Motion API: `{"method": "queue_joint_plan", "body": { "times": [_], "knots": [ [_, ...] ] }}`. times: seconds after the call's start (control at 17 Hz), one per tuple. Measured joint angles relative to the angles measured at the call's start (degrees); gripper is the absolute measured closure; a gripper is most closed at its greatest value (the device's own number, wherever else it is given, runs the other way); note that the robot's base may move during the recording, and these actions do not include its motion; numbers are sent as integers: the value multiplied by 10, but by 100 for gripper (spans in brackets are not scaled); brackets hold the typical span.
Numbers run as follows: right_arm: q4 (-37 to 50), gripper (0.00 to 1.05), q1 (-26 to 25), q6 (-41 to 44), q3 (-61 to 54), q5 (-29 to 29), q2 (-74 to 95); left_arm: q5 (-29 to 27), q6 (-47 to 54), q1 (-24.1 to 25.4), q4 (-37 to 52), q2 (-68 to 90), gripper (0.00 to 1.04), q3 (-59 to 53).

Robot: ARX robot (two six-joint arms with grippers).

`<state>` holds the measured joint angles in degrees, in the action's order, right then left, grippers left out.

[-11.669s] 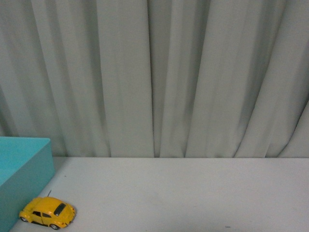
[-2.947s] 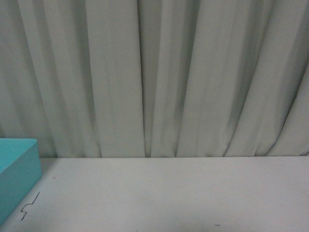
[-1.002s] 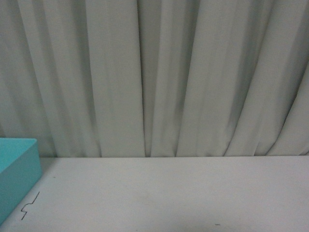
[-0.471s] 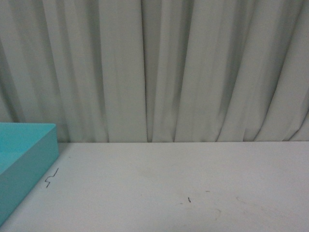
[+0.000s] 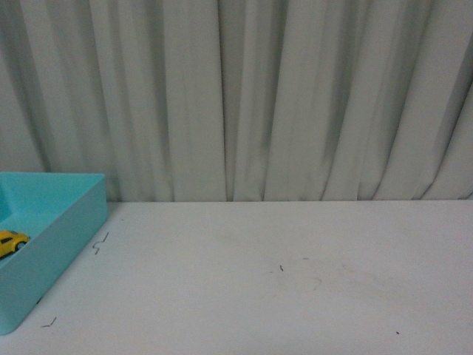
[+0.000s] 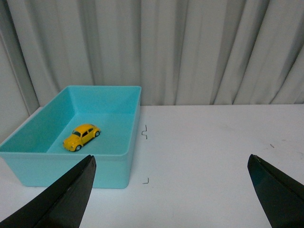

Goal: Wind up and store yellow beetle toy

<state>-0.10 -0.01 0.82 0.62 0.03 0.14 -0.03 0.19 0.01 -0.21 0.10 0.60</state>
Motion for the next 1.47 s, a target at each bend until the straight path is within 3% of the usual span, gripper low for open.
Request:
{"method": "queue_joint_plan", "body": {
  "times": [1.47],
  "knots": [
    [-1, 7, 0, 0, 0, 0, 0, 0, 0, 0, 0, 0, 7, 0]
  ]
}}
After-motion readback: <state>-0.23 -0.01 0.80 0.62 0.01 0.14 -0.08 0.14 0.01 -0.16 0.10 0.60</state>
